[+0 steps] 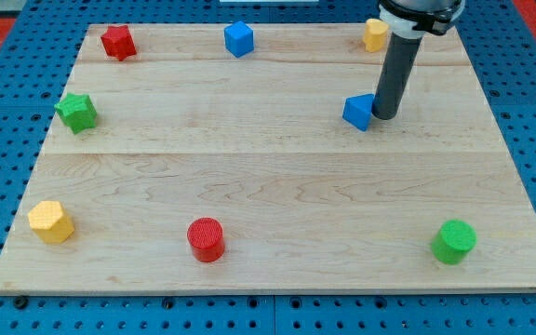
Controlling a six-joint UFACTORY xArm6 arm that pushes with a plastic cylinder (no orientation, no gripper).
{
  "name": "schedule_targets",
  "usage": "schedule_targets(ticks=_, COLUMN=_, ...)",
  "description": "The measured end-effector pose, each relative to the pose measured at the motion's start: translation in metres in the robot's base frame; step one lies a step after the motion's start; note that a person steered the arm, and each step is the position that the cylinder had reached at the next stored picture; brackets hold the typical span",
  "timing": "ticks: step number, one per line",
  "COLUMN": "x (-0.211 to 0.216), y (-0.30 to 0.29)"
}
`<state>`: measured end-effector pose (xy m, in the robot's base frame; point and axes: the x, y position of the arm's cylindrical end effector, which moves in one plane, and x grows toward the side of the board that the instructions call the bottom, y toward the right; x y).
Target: Move the blue triangle to the bottom right of the green star
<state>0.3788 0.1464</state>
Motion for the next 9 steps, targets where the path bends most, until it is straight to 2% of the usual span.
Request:
schedule_targets(ticks=3, x=-0.015, y=-0.167)
schedule_targets(ticks=4, x=0.015, y=-0.22)
schedule_targets(ticks=5, x=0.05, y=-0.225)
schedule_targets(ticks=7, x=0.04, y=-0.312)
schedule_targets(ticks=9, x=0.02, y=-0.32)
